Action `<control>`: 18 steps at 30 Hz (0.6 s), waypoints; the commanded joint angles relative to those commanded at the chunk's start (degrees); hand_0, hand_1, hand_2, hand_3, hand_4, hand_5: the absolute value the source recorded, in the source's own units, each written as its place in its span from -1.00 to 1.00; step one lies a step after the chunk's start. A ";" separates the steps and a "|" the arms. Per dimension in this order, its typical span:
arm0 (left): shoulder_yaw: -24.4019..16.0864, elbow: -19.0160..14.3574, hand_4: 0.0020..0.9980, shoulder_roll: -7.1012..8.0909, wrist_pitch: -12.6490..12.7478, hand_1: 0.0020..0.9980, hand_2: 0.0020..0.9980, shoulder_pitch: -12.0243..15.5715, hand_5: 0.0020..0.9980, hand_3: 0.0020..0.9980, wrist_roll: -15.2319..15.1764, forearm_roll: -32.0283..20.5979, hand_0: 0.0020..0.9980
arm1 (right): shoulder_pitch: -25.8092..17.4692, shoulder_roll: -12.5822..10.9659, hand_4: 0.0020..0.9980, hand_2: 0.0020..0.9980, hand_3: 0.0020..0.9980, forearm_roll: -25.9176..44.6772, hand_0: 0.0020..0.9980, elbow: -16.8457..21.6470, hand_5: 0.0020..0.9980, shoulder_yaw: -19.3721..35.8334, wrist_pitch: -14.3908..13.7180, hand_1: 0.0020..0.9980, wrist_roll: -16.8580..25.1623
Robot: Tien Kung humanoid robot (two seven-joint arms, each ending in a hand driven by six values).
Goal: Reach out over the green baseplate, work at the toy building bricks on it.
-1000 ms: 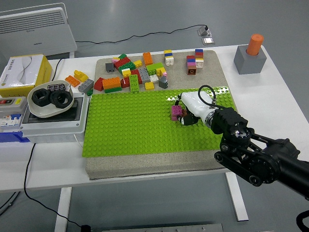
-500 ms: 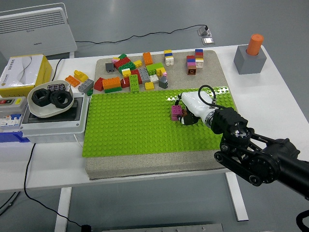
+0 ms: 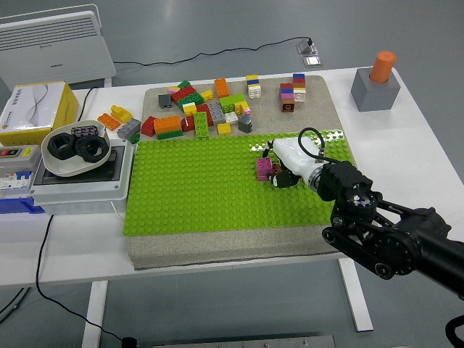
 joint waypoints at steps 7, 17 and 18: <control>0.01 0.00 0.61 -0.06 0.03 0.25 0.11 0.06 0.54 0.41 -0.01 -0.09 0.48 | -1.24 -1.31 0.49 -0.61 0.35 -0.04 -0.89 3.90 -0.60 2.54 1.11 -0.90 -0.04; 0.20 0.00 0.62 -0.29 0.09 0.25 0.11 0.01 0.54 0.41 -0.01 -0.49 0.48 | -7.07 -3.61 1.00 -0.66 0.53 -7.83 -0.94 14.03 0.20 6.44 2.46 -0.92 -3.38; 0.22 0.00 0.62 -0.29 0.06 0.25 0.11 -0.03 0.54 0.41 0.02 -0.40 0.48 | -7.86 -3.64 1.00 -0.66 0.53 -8.89 -0.94 14.94 0.20 6.67 2.17 -0.92 -4.07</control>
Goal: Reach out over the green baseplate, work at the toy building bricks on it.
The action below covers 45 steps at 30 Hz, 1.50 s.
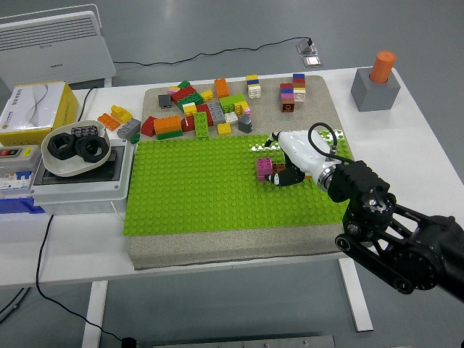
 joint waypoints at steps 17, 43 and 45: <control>0.53 0.00 0.62 0.09 -0.28 0.25 0.11 0.15 0.54 0.41 0.18 -0.20 0.48 | -4.68 2.62 0.01 -0.65 0.38 -4.57 -0.95 -1.69 -0.34 -1.10 -10.28 -0.92 -6.08; 0.23 0.00 0.61 0.23 -0.15 0.25 0.10 -0.03 0.52 0.41 0.08 0.03 0.48 | -0.92 3.62 0.06 -0.66 0.37 -1.07 -0.96 -5.53 -0.33 -7.34 -9.65 -0.94 -5.30; 0.23 0.00 0.61 0.25 -0.16 0.25 0.10 -0.01 0.52 0.41 0.09 0.01 0.48 | -0.94 3.76 0.06 -0.66 0.37 -1.16 -0.96 -5.72 -0.33 -7.15 -9.66 -0.94 -5.28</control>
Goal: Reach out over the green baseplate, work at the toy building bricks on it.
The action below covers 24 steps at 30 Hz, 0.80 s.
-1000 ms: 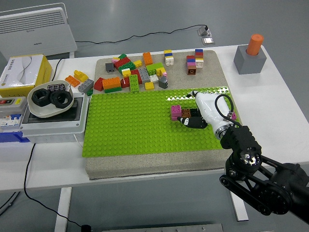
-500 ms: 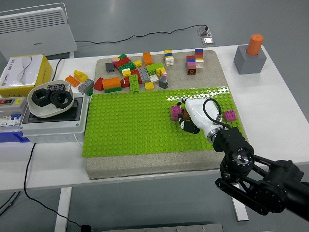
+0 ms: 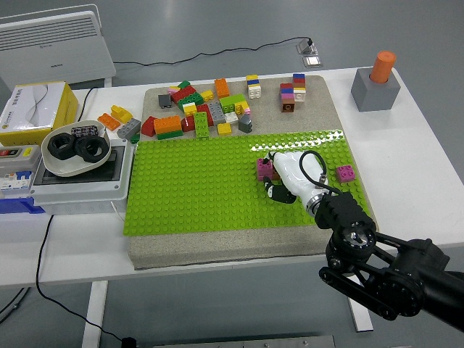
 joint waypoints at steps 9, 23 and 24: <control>-0.09 0.00 0.61 0.07 0.01 0.25 0.09 0.02 0.52 0.40 0.00 0.15 0.48 | 0.18 0.50 0.06 -0.67 0.37 0.22 -0.96 -0.93 -0.33 -0.06 -0.05 -0.94 0.07; -0.11 0.00 0.61 0.05 0.03 0.25 0.09 -0.01 0.52 0.40 -0.04 0.15 0.48 | 0.12 0.72 0.07 -0.67 0.38 0.88 -0.96 -2.39 -0.34 -0.74 0.52 -0.94 -0.17; -0.10 0.00 0.61 0.05 0.03 0.25 0.09 -0.01 0.52 0.40 -0.04 0.14 0.48 | 0.11 0.73 0.07 -0.67 0.38 0.92 -0.96 -2.45 -0.34 -0.77 0.56 -0.94 -0.18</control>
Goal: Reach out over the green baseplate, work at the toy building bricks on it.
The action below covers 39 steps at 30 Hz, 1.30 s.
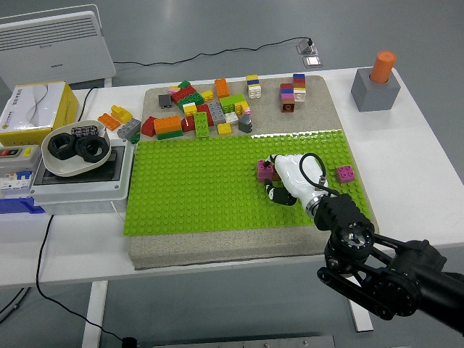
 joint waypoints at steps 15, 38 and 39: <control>-0.06 0.00 0.61 -0.03 0.06 0.25 0.09 -0.01 0.52 0.40 -0.04 -0.03 0.48 | -0.04 -0.08 0.08 -0.67 0.38 0.27 -0.96 -0.02 -0.36 -0.31 -0.34 -0.94 0.25; 1.55 0.00 0.59 -0.62 0.52 0.25 0.11 0.04 0.52 0.40 0.38 -1.09 0.48 | -12.23 -8.41 0.10 -0.53 0.38 23.32 -0.78 13.77 -0.39 14.23 -17.49 -0.79 23.74; 1.63 0.00 0.59 -0.56 0.58 0.25 0.11 -0.02 0.52 0.40 0.32 -1.14 0.48 | -13.47 -8.92 0.10 -0.53 0.38 24.81 -0.78 14.58 -0.39 15.25 -17.73 -0.79 25.06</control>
